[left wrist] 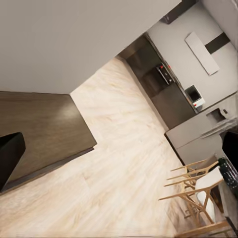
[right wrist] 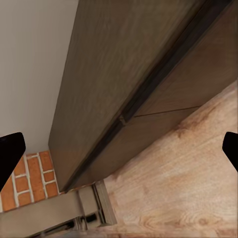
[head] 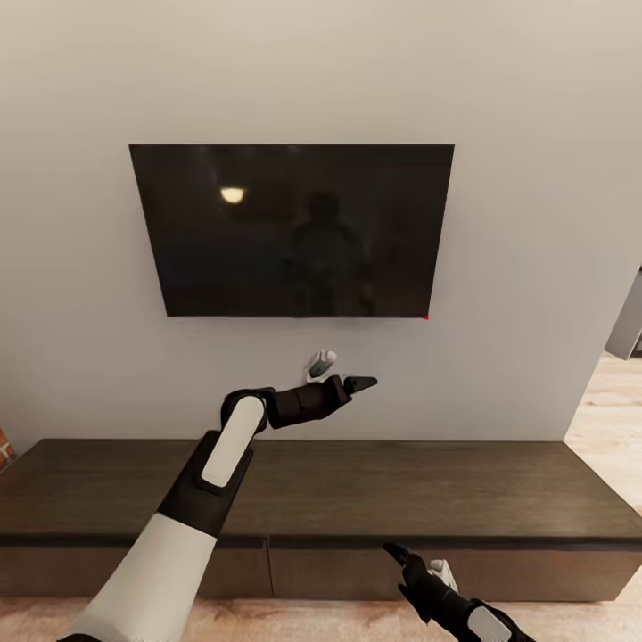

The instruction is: Place each of the two pumpkins and all three candles from the living room inside a cabinet in the living room (use any cabinet), then make sure every cabinet is closed, and position the cauldron so it is next to a table in the living room.

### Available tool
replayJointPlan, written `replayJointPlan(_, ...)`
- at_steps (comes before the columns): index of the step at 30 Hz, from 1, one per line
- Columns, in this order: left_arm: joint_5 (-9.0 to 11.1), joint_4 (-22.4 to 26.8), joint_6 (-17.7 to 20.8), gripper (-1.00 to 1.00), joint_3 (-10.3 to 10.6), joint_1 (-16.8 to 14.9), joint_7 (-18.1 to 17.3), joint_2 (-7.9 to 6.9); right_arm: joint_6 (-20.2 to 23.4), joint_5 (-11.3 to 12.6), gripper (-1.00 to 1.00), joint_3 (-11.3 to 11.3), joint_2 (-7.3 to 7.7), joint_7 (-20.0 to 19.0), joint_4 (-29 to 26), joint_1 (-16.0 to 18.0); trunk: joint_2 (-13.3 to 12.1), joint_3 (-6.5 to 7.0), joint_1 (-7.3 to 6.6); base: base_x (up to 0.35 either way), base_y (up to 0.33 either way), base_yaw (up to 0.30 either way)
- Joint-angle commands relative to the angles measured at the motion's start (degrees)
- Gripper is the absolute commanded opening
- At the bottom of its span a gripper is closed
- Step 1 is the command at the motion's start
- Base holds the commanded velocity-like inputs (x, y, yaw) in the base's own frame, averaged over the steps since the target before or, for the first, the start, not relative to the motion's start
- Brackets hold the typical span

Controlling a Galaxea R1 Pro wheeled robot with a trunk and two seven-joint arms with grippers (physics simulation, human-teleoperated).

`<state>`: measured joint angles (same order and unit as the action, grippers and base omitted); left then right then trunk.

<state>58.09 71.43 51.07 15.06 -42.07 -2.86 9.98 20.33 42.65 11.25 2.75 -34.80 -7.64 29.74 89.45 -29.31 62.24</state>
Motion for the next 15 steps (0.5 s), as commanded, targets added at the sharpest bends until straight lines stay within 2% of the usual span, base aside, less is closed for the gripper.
replayJointPlan(1,-0.32,0.02,0.21,1.0,0.16,-0.17,-0.38,0.02,0.48,0.02,1.0,0.47,-0.01,-0.09,-0.12,0.04,0.45,-0.25,0.22,0.0,0.0,0.0)
replayJointPlan(6,-0.16,0.1,0.58,1.0,0.8,-0.62,-0.72,0.01,0.51,1.0,1.0,1.07,-0.08,-0.35,-0.46,0.06,2.45,-1.15,1.32,0.0,0.0,0.0)
replayJointPlan(12,-0.11,0.11,0.68,1.0,0.9,-1.19,-0.85,-0.04,0.66,6.93,1.0,2.32,-0.11,-2.15,-0.59,0.06,4.86,-2.22,2.64,0.0,0.0,0.0)
replayJointPlan(13,-0.09,0.11,0.7,1.0,0.91,-1.47,-0.77,-0.01,0.67,9.88,1.0,2.48,-0.11,-5.84,-0.62,0.06,5.26,-2.4,2.86,0.0,0.0,0.0)
replayJointPlan(15,-0.09,0.11,0.68,1.0,0.92,-1.54,-0.7,0.02,0.67,10.61,1.0,2.51,-0.14,-7.71,-0.59,0.06,6.06,-2.76,3.3,0.0,0.0,0.0)
